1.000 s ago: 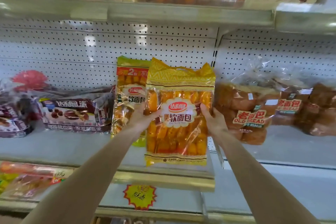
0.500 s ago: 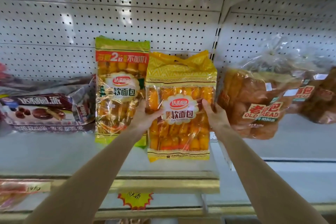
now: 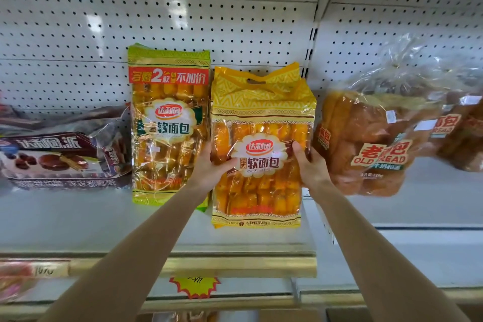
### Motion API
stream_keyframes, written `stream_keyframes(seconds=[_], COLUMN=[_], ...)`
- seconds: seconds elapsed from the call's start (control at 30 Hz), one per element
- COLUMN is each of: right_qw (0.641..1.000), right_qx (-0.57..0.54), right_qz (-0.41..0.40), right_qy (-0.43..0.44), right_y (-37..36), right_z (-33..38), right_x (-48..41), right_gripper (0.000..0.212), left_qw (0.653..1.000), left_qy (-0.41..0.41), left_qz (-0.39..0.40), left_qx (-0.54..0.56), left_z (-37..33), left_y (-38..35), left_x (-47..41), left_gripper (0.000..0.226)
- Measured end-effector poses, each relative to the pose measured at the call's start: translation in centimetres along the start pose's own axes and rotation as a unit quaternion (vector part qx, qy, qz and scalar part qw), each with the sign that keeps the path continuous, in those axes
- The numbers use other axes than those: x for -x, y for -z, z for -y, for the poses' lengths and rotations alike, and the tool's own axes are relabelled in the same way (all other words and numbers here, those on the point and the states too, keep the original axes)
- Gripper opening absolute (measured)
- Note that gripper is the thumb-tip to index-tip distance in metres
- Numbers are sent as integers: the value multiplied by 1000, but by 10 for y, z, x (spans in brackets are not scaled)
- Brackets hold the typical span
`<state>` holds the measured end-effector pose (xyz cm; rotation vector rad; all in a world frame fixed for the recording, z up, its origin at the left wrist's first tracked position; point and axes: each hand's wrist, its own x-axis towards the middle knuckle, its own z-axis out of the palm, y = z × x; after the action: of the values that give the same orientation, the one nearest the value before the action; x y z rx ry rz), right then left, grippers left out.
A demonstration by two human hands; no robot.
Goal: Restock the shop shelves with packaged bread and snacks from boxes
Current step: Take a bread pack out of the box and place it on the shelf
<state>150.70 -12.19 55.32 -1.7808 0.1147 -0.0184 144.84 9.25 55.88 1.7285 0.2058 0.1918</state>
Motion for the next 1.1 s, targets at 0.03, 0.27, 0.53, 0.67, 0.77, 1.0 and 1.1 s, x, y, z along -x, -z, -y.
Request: stream_keyframes(seconds=[0.03, 0.27, 0.53, 0.67, 0.77, 1.0, 1.1], right_qw=[1000, 1000, 991, 981, 985, 991, 992], right_qx=[-4, -8, 99, 112, 59, 0, -23], right_qz=[2, 20, 53, 99, 95, 30, 3], right_qy=[-2, -2, -78, -120, -128, -128, -124], right_y=[0, 0, 6, 10, 8, -3, -7], right_z=[-1, -4, -12, -10, -10, -19, -23], right_x=[0, 2, 15, 25, 28, 23, 18], right_gripper=[46, 50, 71, 72, 68, 70, 72], left_qw=[1000, 1000, 997, 990, 989, 991, 992], left_qy=[-1, 20, 76, 117, 140, 131, 112], left_qz=[0, 3, 16, 33, 22, -20, -49], left_qx=[2, 13, -26, -69, -52, -1, 13], left_z=[1, 13, 22, 13, 9, 14, 21], left_y=[0, -1, -1, -3, -5, -9, -12], left_x=[1, 7, 22, 32, 36, 30, 22], left_gripper=[61, 63, 74, 84, 82, 70, 66])
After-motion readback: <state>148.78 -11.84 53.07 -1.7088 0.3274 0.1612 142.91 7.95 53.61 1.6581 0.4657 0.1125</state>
